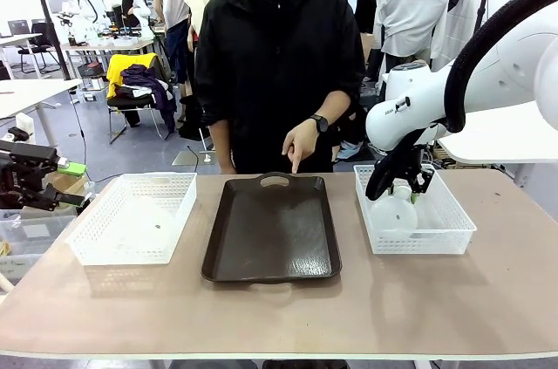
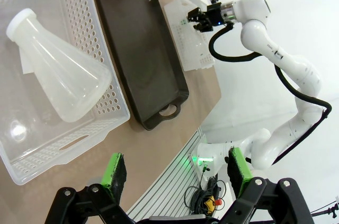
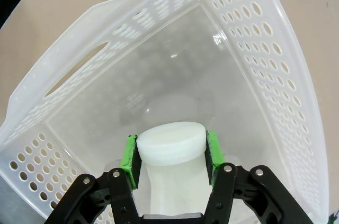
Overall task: Prepare the laboratory tools.
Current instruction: While moving the picked Big flask to the Handle tray indicated by the person, stop as directed by the person.
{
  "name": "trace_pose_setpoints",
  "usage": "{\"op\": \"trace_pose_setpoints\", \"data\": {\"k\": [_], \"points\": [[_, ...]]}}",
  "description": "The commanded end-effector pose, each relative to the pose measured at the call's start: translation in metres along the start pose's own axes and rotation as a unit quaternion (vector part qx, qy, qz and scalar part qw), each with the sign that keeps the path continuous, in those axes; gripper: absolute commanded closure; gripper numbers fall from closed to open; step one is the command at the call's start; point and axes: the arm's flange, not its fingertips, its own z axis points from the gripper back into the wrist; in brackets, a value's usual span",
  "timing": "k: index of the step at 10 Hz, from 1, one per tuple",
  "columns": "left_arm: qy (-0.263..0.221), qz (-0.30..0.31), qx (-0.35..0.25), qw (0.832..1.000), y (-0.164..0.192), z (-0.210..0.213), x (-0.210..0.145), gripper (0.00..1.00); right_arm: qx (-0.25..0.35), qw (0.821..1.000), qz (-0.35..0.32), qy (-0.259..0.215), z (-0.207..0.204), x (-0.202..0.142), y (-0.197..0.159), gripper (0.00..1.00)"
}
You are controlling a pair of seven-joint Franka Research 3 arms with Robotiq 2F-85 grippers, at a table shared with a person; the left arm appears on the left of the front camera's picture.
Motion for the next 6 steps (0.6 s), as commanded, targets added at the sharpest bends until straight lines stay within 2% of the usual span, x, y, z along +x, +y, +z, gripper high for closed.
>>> {"op": "trace_pose_setpoints", "data": {"k": [1, 6], "points": [[-0.002, -0.001, -0.001, 1.000, -0.0008, 0.0017, 0.0003, 0.00, -0.002, 1.000, 0.000, 0.001, -0.0021, -0.0005, 0.0000, 1.00], [-0.002, -0.001, -0.001, 1.000, -0.0008, 0.0017, 0.0003, 0.00, -0.002, 1.000, 0.000, 0.001, -0.0021, -0.0005, 0.0000, 1.00]]}}
